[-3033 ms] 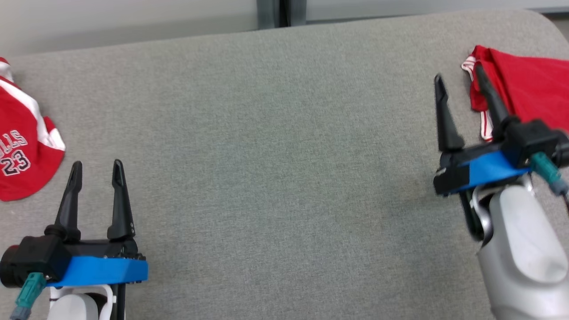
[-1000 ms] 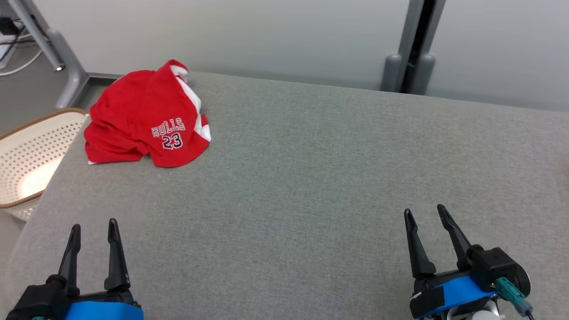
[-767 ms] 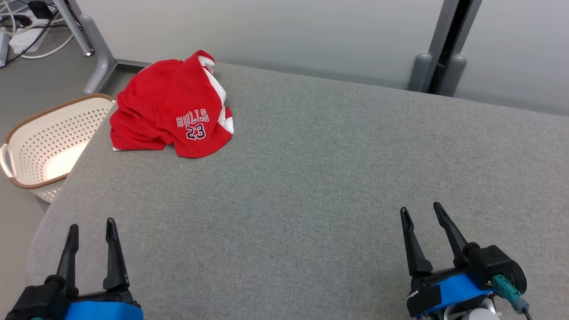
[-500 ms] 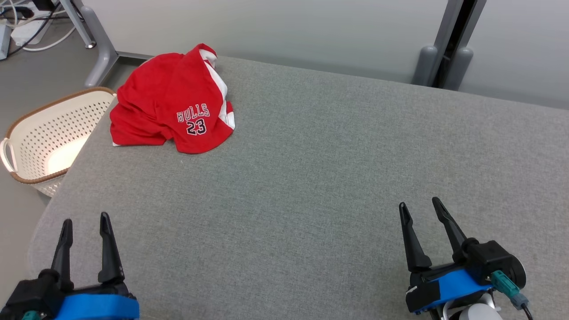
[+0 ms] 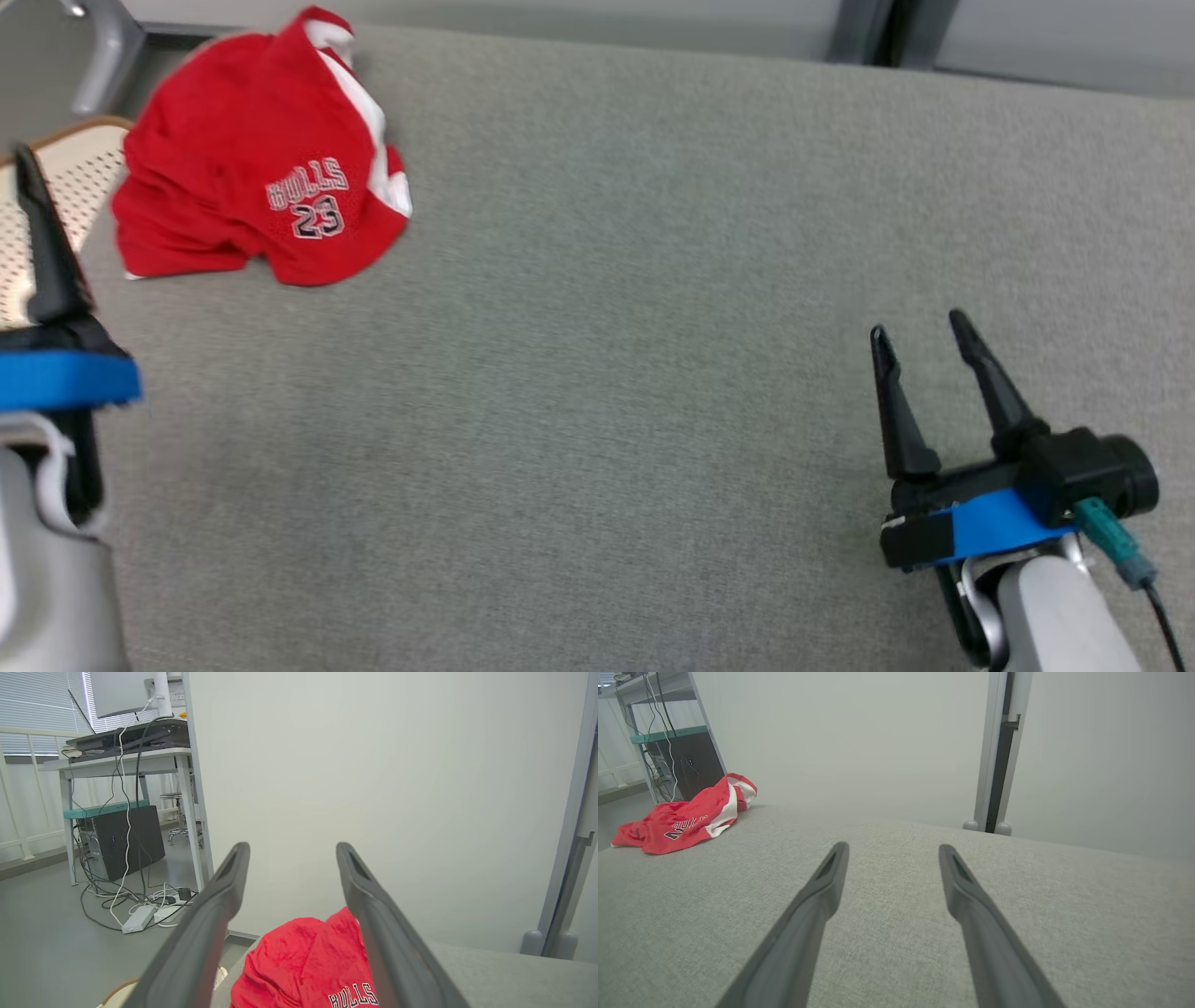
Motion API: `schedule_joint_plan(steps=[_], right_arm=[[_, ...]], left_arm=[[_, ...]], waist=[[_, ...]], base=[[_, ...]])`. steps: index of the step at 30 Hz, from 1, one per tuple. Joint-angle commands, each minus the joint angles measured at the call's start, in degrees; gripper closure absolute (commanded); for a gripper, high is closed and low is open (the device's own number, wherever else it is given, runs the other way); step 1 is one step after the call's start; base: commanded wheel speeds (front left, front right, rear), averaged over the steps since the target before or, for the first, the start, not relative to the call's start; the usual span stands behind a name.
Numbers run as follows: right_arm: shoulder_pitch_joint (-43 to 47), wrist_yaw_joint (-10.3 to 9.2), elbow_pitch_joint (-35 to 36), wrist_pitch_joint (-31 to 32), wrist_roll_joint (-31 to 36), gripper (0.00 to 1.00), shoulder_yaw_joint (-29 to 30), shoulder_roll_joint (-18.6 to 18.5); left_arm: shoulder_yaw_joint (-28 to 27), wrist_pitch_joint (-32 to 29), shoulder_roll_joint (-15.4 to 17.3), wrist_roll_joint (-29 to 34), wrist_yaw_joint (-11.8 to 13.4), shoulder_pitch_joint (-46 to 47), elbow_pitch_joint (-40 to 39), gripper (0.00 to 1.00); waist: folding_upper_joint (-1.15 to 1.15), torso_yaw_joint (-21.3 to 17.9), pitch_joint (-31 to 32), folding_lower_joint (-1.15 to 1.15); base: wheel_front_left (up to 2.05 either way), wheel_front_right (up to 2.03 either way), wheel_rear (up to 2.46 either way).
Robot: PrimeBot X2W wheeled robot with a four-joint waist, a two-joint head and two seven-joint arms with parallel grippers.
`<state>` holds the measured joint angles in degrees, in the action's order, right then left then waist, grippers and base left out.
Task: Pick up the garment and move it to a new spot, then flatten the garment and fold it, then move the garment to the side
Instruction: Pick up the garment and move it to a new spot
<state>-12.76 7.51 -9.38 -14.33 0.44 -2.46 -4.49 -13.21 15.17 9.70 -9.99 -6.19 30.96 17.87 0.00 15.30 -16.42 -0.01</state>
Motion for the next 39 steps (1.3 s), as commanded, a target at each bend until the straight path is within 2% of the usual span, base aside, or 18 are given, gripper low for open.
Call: schedule_joint_plan(steps=[1, 10, 16, 20, 27, 32, 35, 36, 37, 38, 39], right_arm=[[-1.1, -0.05, 1.1, 0.1, 0.7, 0.00, 0.6, -0.6], [-2.9, -0.05, 9.6, 2.3, 3.1, 0.00, 3.5, -1.2], [-2.8, -0.05, 13.6, 3.5, 3.9, 0.00, 5.0, -1.1], [-2.4, -0.05, 15.0, 3.8, 4.2, 0.00, 5.5, -1.3], [-2.1, -0.05, 16.3, 4.4, 4.2, 0.00, 6.1, -1.6], [-2.8, -0.05, 16.8, 4.9, 4.3, 0.00, 5.9, -1.9], [-3.3, -0.05, 16.8, 5.0, 4.3, 0.00, 5.6, -1.8], [-3.3, -0.05, 16.7, 4.9, 4.2, 0.00, 5.5, -1.8], [-3.3, -0.05, 16.5, 4.8, 4.0, 0.00, 5.4, -1.8], [-3.3, -0.05, 16.3, 4.7, 3.9, 0.00, 5.5, -1.8], [-3.3, -0.05, 16.1, 4.5, 3.8, 0.00, 5.4, -1.7]], left_arm=[[-0.4, 0.0, 1.2, -0.1, -0.2, 3.0, 1.6, 0.00], [-0.9, -1.6, 10.3, -1.2, -0.8, 19.8, 17.9, 0.00], [1.6, -6.1, 14.0, -1.4, -1.1, 26.5, 30.0, 0.00], [3.2, -10.2, 15.3, -2.1, -1.2, 28.4, 37.3, 0.00], [5.2, -17.8, 14.6, -4.9, -1.3, 30.4, 45.6, 0.00], [7.3, -25.3, 13.5, -8.7, -1.3, 30.7, 49.5, 0.00], [8.7, -27.3, 13.8, -10.2, -1.3, 30.5, 49.9, 0.00], [9.2, -27.9, 13.9, -10.6, -1.3, 30.4, 50.1, 0.45], [9.6, -28.4, 14.0, -11.1, -1.3, 30.2, 50.2, 0.85], [10.0, -28.5, 14.1, -11.6, -1.3, 30.1, 50.1, 1.00], [10.3, -28.6, 14.4, -11.9, -1.3, 29.9, 49.9, 1.00]], waist=[[0.00, -3.1, -4.0, 0.01], [0.00, -8.6, -12.9, 0.01], [0.00, -10.5, -16.5, 0.01], [0.00, -10.9, -17.7, 0.01], [0.00, -10.7, -18.4, 0.01], [0.00, -10.3, -18.8, 0.01], [0.00, -10.5, -18.8, 0.01], [0.00, -10.6, -18.8, 0.01], [0.00, -10.7, -18.7, 0.01], [0.00, -10.8, -18.7, 0.01], [0.00, -10.9, -18.5, 0.01]], base=[[0.00, 0.00, 0.00], [0.00, 0.00, 0.00], [0.00, 0.00, 0.00], [0.00, 0.00, 0.00], [0.00, 0.00, 0.00], [0.00, 0.00, 0.00], [0.00, 0.00, 0.00], [0.00, 0.00, 0.00], [0.00, 0.00, 0.00], [0.00, 0.00, 0.00], [0.00, 0.00, 0.00]])
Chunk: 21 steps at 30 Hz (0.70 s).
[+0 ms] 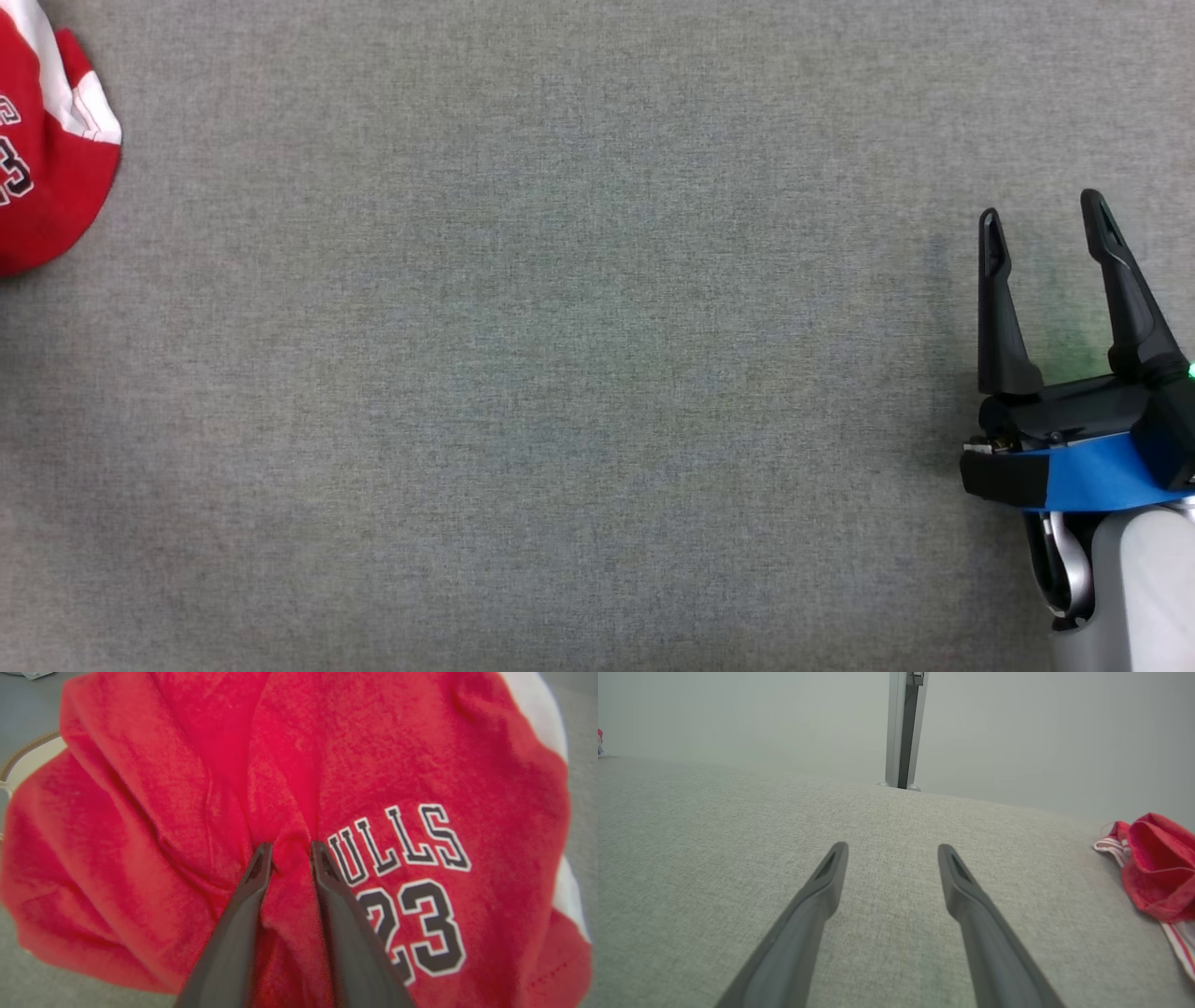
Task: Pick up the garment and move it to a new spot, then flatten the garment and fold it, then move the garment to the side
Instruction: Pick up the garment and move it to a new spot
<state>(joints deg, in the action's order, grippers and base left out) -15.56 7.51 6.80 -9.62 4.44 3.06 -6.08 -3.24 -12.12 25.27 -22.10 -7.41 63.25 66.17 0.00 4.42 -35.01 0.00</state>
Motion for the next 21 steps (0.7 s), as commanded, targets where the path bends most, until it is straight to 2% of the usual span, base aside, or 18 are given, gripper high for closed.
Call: schedule_joint_plan(steps=[1, 11, 17, 21], right_arm=[[-0.5, -0.05, -0.2, -0.3, -0.2, 0.00, -0.1, 0.0], [0.4, -0.05, -4.4, -2.7, -1.2, 0.00, 0.2, 1.8], [1.0, -0.05, -7.8, -4.2, -2.3, 0.00, 0.2, 2.7], [1.7, -0.05, -10.0, -4.9, -3.4, 0.00, 0.1, 3.1]], left_arm=[[0.8, -1.4, -1.0, -0.1, 0.0, -2.5, 1.4, 1.00], [4.8, 8.3, 2.0, -0.4, 0.0, 0.6, -4.5, 1.00], [8.6, 14.4, 1.3, 1.1, 0.0, 4.0, -9.7, 1.00], [11.6, 16.4, 0.0, 1.7, 0.0, 6.2, -14.4, 1.00]], waist=[[0.00, -0.2, 0.3, 0.00], [0.00, -2.8, 5.9, 0.00], [0.00, -4.9, 10.8, 0.00], [0.00, -6.8, 13.9, 0.00]], base=[[0.00, 0.00, 0.00], [0.00, 0.00, 0.00], [0.00, 0.00, 0.00], [0.00, 0.00, 0.00]])
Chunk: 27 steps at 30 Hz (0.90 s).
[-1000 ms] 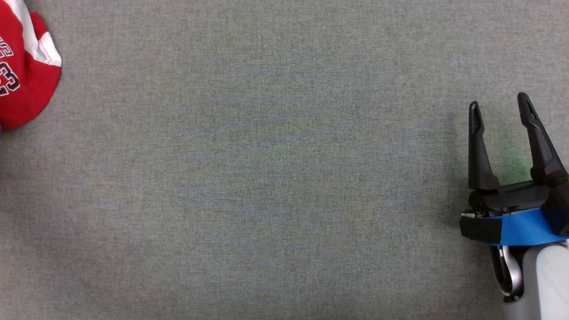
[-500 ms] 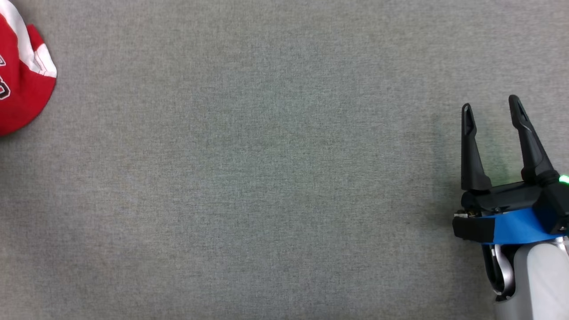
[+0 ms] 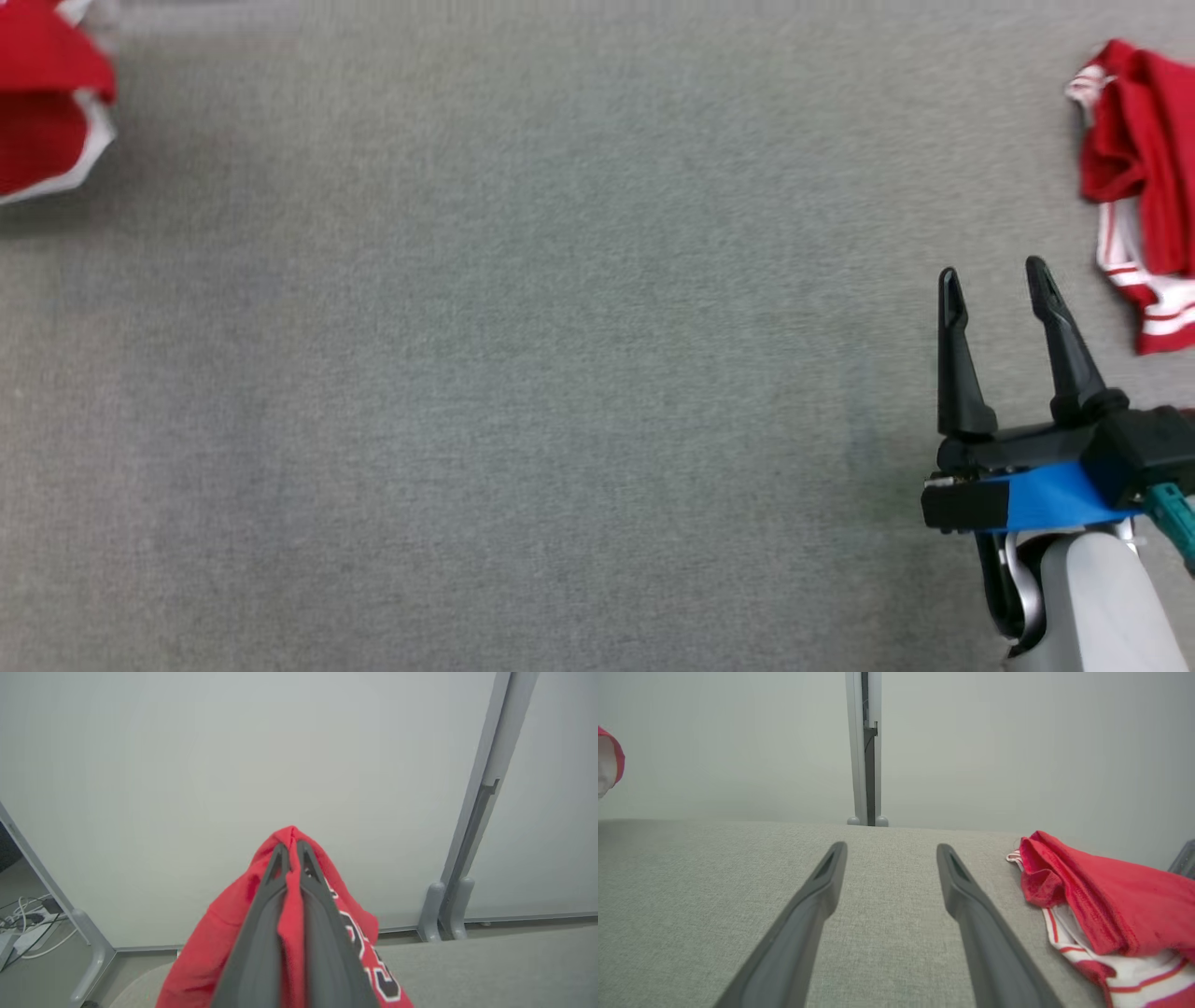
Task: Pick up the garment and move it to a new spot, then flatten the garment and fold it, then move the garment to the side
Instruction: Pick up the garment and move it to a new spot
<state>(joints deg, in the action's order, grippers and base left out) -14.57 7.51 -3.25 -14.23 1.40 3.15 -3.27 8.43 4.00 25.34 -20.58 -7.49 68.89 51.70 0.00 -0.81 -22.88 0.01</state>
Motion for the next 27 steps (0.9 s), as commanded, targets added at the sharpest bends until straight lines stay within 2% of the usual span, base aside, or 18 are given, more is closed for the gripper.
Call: schedule_joint_plan(steps=[1, 8, 14, 20, 27], right_arm=[[0.9, -0.05, -0.5, -0.4, -0.6, 0.00, 0.0, 0.3], [2.0, -0.05, -3.4, -0.9, -3.7, 0.00, -0.6, 0.5], [2.3, -0.05, -3.5, -1.0, -6.4, 0.00, -1.2, 0.5], [2.7, -0.05, -3.3, -1.0, -8.0, 0.00, -1.4, 0.4], [3.1, -0.05, -2.9, -1.0, -8.3, 0.00, -0.9, 0.5]], left_arm=[[0.9, 0.1, -0.5, 0.0, 0.1, 1.0, -1.4, 1.00], [8.0, -2.1, -3.5, -1.2, 0.1, 3.5, -13.1, 1.00], [12.8, -4.4, -7.0, -2.7, 0.1, 2.9, -23.0, 1.00], [16.7, -5.0, -11.3, -3.9, 0.3, -3.0, -28.8, 1.00], [20.5, -4.5, -14.4, -5.3, 1.0, -14.4, -30.5, 1.00]], waist=[[0.00, -2.2, 2.5, -0.01], [0.00, -7.2, 5.8, -0.01], [0.00, -11.8, 6.2, -0.01], [0.00, -14.6, 6.2, -0.01], [0.00, -15.0, 6.4, -0.01]], base=[[0.00, 0.00, 0.00], [0.00, 0.00, 0.00], [0.00, 0.00, 0.00], [0.00, 0.00, 0.00], [0.00, 0.00, 0.00]])
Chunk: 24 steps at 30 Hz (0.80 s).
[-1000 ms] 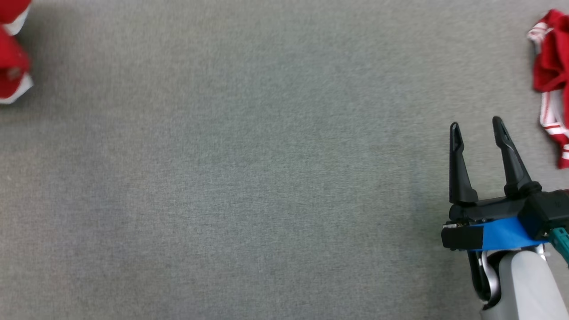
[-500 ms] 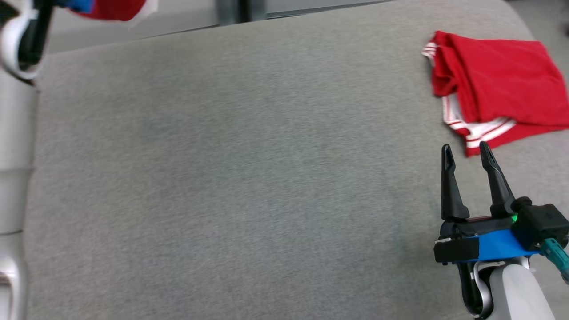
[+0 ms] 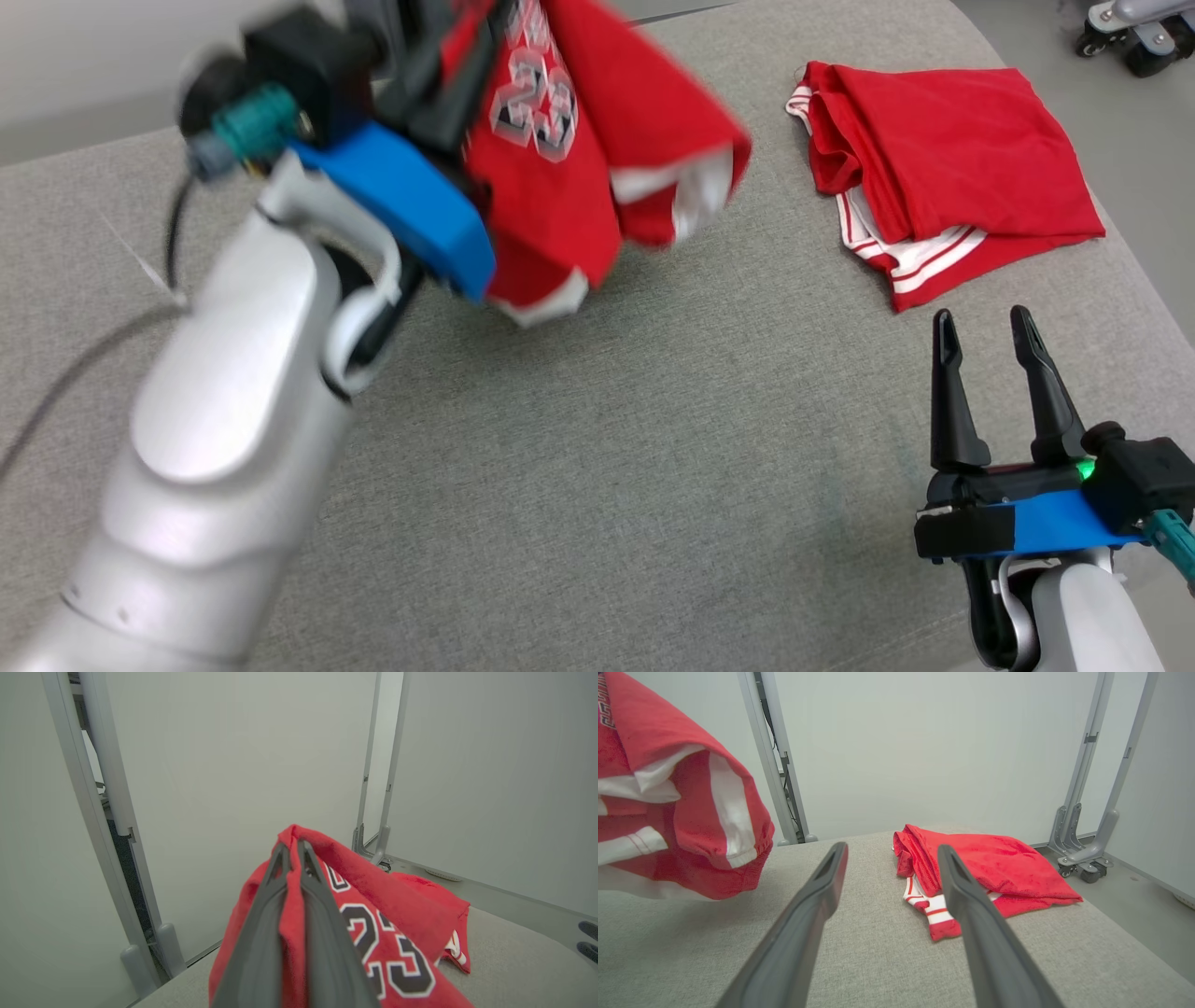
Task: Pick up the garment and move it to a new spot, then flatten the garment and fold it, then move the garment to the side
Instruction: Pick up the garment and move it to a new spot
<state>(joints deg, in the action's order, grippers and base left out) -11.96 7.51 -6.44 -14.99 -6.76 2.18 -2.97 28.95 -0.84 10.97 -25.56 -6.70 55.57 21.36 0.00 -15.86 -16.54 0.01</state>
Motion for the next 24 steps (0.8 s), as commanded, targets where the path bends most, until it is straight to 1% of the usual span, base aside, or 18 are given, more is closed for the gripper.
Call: schedule_joint_plan(steps=[1, 4, 10, 13, 15, 21, 24], right_arm=[[0.7, -0.05, 0.3, -0.3, -0.1, 0.00, 0.2, 0.2], [1.1, -0.04, 0.3, -0.3, 0.1, 0.00, 0.6, 0.1], [1.3, -0.05, 0.0, -0.3, 0.5, 0.00, 0.5, 0.1], [1.3, -0.05, -0.3, -0.3, 0.8, 0.00, 0.6, 0.1], [1.4, -0.05, -0.6, -0.3, 1.1, 0.00, 0.7, 0.1], [2.0, -0.05, -1.3, -0.3, 1.7, 0.00, 0.3, 0.1], [2.5, -0.05, -1.6, -0.3, 2.2, 0.00, 0.3, 0.1]], left_arm=[[0.2, 0.7, -0.4, -0.8, 0.6, -2.9, -0.3, 1.00], [1.6, 1.9, -1.4, -1.3, 1.3, -8.6, -0.6, 1.00], [4.7, 3.2, -1.5, -1.6, 2.0, -19.5, -0.1, 1.00], [5.5, 4.1, -1.5, -1.8, 2.7, -23.3, 0.4, 1.00], [5.4, 5.6, -1.7, -1.8, 3.3, -24.4, 0.2, 0.00], [3.3, 12.4, -0.8, -0.8, 5.4, -25.9, -0.8, 0.00], [1.2, 14.7, 0.1, -0.2, 7.2, -26.8, -1.7, 0.00]], waist=[[0.00, 0.3, 0.1, -0.01], [0.00, 1.1, 0.5, -0.01], [0.00, 2.5, 0.8, -0.01], [0.00, 3.4, 1.0, -0.01], [0.00, 4.0, 1.3, -0.01], [0.00, 5.6, 3.2, -0.01], [0.00, 6.5, 4.4, -0.01]], base=[[0.00, 0.00, 0.00], [0.00, 0.00, 0.00], [0.00, 0.00, 0.00], [0.00, 0.00, 0.00], [0.00, 0.00, 0.00], [0.00, 0.00, 0.00], [0.00, 0.00, 0.00]])
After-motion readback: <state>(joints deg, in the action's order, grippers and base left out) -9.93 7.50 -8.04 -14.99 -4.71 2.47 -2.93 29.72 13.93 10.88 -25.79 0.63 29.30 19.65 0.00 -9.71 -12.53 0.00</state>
